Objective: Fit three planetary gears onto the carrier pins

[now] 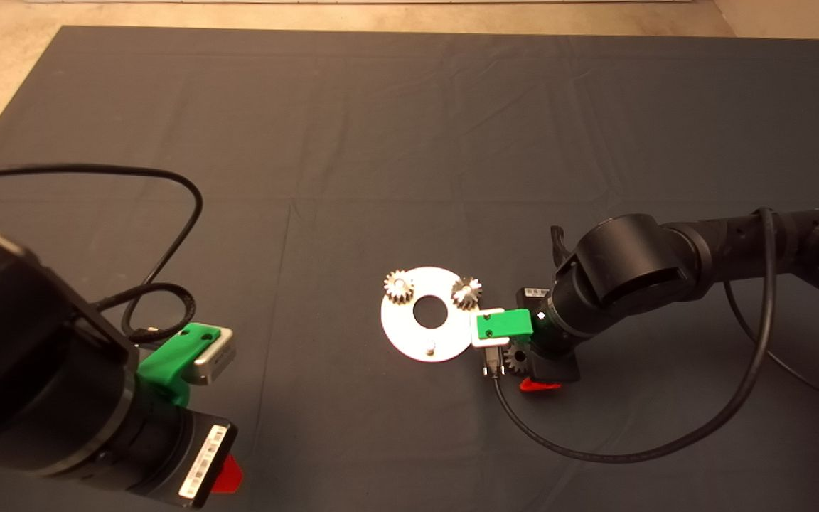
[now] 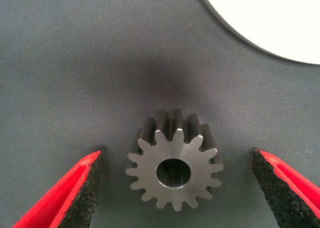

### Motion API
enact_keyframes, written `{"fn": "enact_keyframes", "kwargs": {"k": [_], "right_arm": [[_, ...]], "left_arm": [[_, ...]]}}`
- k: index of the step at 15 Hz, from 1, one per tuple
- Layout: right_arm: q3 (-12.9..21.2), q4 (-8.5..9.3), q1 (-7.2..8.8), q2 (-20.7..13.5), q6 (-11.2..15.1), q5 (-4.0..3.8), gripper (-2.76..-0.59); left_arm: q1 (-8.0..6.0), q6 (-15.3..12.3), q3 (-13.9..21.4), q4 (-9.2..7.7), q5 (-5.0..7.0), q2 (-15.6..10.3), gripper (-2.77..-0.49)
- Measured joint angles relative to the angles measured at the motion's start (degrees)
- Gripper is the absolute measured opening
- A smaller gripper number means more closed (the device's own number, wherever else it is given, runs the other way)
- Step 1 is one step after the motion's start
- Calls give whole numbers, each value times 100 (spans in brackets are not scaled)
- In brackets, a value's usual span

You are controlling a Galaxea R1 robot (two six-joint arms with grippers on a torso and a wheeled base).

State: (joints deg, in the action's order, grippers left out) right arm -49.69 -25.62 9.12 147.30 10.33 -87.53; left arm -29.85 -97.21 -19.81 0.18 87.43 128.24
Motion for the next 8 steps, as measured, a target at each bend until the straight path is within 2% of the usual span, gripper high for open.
{"fn": "enact_keyframes", "kwargs": {"k": [3, 8], "right_arm": [[0, -4, -35, 0, -2, 3, -126], [0, -6, -46, -20, -5, 2, -155]], "left_arm": [[14, -1, 0, -2, 2, 1, -151], [14, -1, 0, -2, 1, 1, -151]]}}
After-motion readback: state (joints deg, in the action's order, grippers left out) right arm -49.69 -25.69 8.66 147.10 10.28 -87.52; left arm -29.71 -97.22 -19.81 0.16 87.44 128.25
